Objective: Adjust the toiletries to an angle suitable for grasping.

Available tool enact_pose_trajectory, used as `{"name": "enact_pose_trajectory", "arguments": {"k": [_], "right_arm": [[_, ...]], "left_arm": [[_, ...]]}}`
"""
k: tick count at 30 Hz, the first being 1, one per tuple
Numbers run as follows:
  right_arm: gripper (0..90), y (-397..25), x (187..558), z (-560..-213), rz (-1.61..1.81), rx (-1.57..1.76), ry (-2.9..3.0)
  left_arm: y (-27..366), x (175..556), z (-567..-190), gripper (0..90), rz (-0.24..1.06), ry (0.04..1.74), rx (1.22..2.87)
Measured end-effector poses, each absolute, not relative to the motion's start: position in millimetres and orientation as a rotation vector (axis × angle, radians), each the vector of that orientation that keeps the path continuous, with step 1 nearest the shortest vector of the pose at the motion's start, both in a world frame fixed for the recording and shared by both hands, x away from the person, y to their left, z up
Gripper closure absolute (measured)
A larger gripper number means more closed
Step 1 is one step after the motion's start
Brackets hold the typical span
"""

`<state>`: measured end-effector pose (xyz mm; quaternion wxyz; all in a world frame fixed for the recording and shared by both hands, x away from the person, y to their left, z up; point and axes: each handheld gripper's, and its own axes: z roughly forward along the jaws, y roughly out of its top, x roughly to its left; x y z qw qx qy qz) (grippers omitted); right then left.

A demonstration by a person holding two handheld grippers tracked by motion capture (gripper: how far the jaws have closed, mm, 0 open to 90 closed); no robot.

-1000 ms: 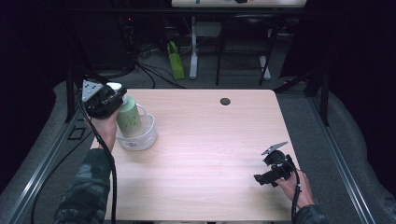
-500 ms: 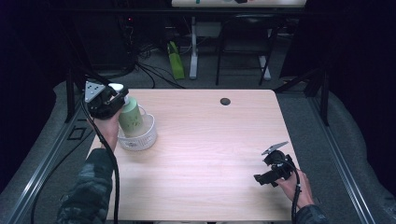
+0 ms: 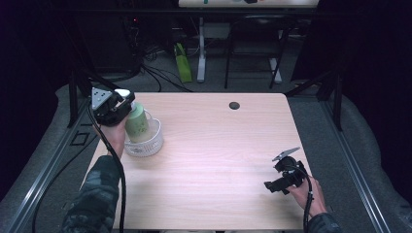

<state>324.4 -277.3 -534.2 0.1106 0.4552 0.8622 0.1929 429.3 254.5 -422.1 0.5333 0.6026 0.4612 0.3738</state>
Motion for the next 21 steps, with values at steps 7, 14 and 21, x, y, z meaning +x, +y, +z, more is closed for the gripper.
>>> {"name": "enact_pose_trajectory", "arguments": {"k": [7,14,21], "right_arm": [[2.8,-277.7,324.6,-534.7,0.558,1.330,2.533],[2.8,-277.7,324.5,-534.7,0.565,1.333,2.533],[2.9,-277.5,324.1,-534.1,0.569,1.338,2.534]], "left_arm": [[253.4,429.9,-424.3,67.1,0.891,1.093,1.443],[252.9,429.8,-425.9,67.1,0.882,1.099,1.436],[252.6,429.5,-427.9,67.1,0.887,1.101,1.439]]}}
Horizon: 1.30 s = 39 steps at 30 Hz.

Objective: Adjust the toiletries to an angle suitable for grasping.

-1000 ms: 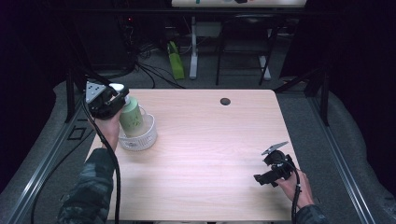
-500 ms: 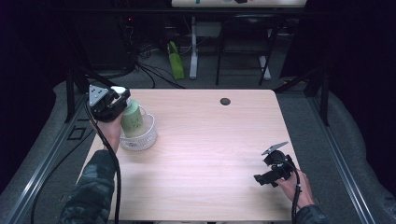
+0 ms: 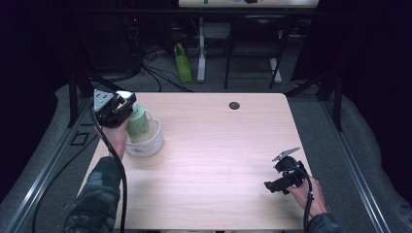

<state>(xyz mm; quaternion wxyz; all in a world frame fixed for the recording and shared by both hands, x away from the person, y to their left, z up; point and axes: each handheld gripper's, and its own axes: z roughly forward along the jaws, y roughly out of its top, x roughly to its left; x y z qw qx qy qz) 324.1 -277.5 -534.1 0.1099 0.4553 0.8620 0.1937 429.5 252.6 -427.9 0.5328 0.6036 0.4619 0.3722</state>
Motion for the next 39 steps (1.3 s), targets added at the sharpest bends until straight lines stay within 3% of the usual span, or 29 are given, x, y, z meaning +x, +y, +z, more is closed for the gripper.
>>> {"name": "enact_pose_trajectory", "arguments": {"k": [39], "right_arm": [[3.1,-277.1,323.0,-531.6,0.573,1.329,2.520]], "left_arm": [[256.8,418.0,-429.3,67.0,0.870,1.098,1.441]]}}
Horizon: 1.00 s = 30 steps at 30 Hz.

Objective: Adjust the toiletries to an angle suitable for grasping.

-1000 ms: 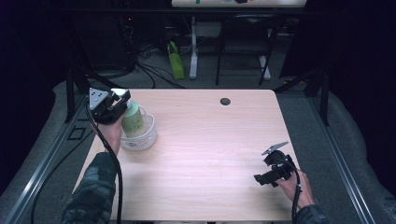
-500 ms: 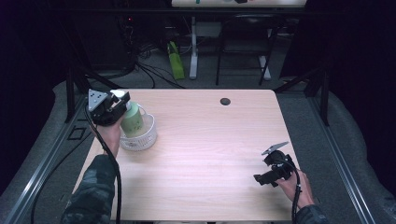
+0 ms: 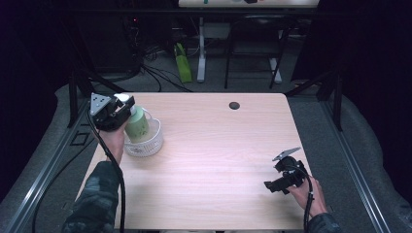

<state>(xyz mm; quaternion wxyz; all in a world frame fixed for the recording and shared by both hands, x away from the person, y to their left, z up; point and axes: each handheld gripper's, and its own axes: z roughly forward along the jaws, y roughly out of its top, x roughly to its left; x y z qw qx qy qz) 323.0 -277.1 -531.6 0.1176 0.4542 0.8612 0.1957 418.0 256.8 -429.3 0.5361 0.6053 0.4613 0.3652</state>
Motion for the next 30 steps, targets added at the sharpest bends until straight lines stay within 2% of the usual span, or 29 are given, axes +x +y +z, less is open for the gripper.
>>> {"name": "enact_pose_trajectory", "arguments": {"k": [16,20,28,30], "right_arm": [[3.1,-277.0,322.8,-530.4,0.579,1.323,2.513],[3.1,-276.7,323.0,-530.4,0.575,1.319,2.515],[3.1,-276.3,322.8,-529.7,0.570,1.313,2.516],[3.2,-276.3,322.7,-529.7,0.571,1.312,2.515]], "left_arm": [[257.5,417.2,-426.2,66.2,0.868,1.100,1.468],[258.9,415.5,-424.4,57.9,0.858,1.107,1.465],[258.7,410.9,-419.3,29.5,0.844,1.121,1.498],[258.7,409.2,-418.0,26.5,0.839,1.123,1.498]]}}
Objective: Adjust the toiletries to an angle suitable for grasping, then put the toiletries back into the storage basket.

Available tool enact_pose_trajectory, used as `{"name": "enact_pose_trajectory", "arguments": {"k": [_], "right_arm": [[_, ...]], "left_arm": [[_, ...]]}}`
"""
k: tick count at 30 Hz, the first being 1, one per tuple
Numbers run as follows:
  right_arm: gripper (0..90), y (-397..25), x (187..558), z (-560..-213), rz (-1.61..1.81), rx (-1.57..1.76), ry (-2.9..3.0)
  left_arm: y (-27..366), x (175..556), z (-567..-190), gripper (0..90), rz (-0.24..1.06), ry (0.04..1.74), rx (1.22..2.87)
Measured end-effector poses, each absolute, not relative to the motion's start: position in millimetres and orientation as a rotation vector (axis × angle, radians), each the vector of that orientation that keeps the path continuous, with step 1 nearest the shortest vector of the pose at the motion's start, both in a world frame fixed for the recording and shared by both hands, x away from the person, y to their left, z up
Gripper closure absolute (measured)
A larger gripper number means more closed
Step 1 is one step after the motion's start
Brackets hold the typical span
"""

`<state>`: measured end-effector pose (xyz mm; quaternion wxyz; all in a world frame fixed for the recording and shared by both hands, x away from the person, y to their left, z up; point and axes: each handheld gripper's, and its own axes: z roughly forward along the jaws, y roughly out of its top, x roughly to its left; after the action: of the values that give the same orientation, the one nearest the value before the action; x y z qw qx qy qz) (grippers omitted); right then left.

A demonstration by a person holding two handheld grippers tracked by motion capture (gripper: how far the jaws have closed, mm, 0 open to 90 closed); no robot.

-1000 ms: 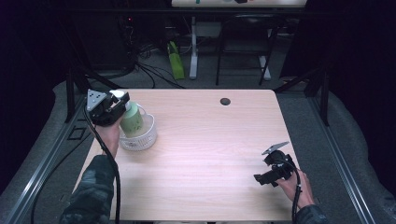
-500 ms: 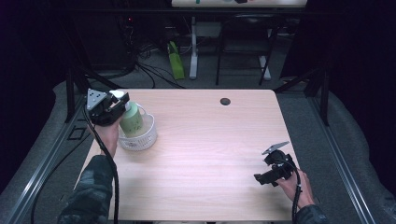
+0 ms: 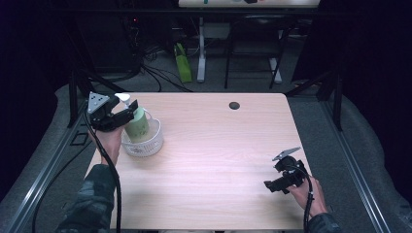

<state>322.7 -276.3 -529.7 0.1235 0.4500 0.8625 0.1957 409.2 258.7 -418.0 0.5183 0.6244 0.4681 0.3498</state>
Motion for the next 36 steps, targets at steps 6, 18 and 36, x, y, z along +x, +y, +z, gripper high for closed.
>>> {"name": "enact_pose_trajectory", "arguments": {"k": [6,18,36], "right_arm": [[3.2,-276.6,322.5,-529.6,0.571,1.315,2.513],[3.2,-276.4,322.6,-529.7,0.571,1.318,2.514],[2.9,-276.2,322.8,-528.3,0.580,1.316,2.499]], "left_arm": [[259.2,404.1,-414.0,15.0,0.799,1.135,1.556],[259.7,381.8,-415.2,5.1,0.711,1.147,1.656],[254.7,339.2,-438.2,0.0,0.601,1.162,1.824]]}}
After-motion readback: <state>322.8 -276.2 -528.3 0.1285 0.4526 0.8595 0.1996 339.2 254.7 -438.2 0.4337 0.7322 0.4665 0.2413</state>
